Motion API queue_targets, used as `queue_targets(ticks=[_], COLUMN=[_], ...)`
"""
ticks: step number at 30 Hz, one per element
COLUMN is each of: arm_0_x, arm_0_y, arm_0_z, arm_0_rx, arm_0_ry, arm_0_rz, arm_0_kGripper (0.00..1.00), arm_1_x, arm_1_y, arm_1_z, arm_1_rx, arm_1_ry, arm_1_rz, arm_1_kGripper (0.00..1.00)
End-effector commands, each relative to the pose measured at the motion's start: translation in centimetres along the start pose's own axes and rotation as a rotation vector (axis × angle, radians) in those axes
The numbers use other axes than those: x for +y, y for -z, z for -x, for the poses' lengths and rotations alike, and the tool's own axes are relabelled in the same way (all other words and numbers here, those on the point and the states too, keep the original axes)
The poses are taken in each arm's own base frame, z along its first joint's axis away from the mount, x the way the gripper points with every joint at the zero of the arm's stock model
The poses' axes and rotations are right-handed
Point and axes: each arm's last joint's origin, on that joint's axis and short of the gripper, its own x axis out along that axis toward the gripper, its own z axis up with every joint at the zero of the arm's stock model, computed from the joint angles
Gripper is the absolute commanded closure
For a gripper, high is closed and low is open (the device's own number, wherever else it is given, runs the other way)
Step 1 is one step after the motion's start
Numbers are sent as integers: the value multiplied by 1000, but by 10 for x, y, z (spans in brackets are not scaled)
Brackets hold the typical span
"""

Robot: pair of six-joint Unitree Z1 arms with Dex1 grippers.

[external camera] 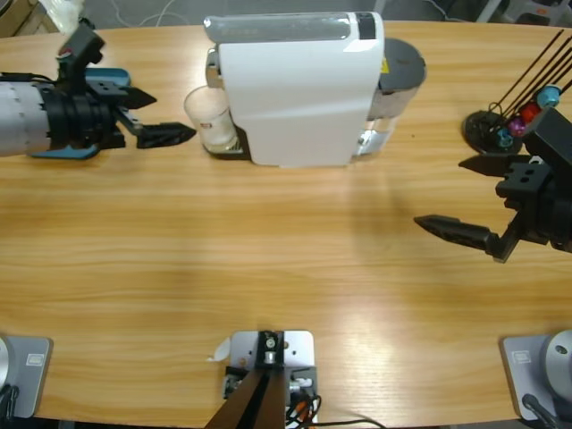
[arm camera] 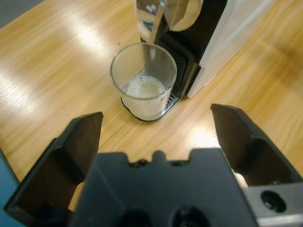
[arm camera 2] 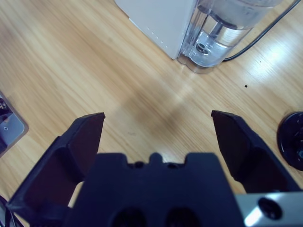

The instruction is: Pour coffee

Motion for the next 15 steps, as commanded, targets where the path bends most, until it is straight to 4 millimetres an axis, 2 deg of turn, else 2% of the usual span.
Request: queue_targets(ticks=[1,9,15], arm_0_x=[6,11,14], arm_0_y=[4,0,9], arm_0_z=[-39,-71,-89], arm_0_rx=[45,6,25], arm_0_ry=[-28,-31,-27], arm_0_rz=[-61,-61,-54], arm_0_kGripper=[4,4,4], arm_1_x=[1,1,1], arm_1_y=[3,3,3], arm_1_z=[-5,-5,-5], arm_1_rx=[38,40,40], arm_1_ry=[8,9,14], arm_1_rz=[24,24,24], arm_1_kGripper=[0,0,0])
